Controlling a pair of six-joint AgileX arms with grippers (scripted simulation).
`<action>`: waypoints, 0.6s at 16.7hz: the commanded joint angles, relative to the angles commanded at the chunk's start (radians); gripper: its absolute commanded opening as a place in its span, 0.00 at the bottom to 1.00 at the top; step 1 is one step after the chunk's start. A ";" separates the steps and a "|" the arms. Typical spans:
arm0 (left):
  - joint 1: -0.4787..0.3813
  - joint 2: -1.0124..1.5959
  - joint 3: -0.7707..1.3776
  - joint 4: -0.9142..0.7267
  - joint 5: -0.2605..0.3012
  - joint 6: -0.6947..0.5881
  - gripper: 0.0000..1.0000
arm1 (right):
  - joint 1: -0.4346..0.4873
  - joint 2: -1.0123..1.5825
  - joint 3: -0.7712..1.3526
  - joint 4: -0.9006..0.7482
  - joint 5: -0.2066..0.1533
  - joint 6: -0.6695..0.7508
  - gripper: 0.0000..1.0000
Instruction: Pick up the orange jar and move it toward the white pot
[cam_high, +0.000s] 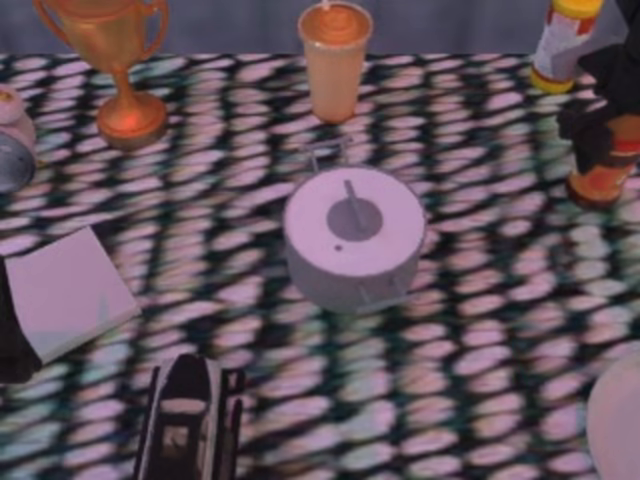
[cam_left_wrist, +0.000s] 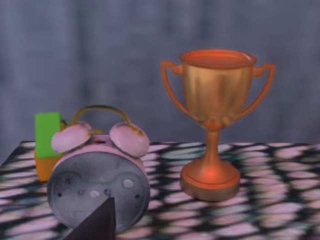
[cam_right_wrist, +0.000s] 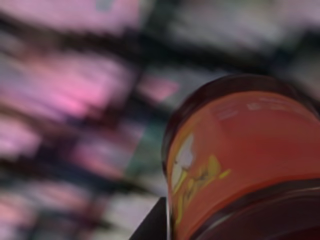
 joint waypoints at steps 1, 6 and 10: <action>0.000 0.000 0.000 0.000 0.000 0.000 1.00 | 0.000 0.000 0.000 0.000 0.000 0.000 0.17; 0.000 0.000 0.000 0.000 0.000 0.000 1.00 | 0.000 0.000 0.000 0.000 0.000 0.000 0.00; 0.000 0.000 0.000 0.000 0.000 0.000 1.00 | 0.000 0.000 0.000 0.000 0.000 0.000 0.00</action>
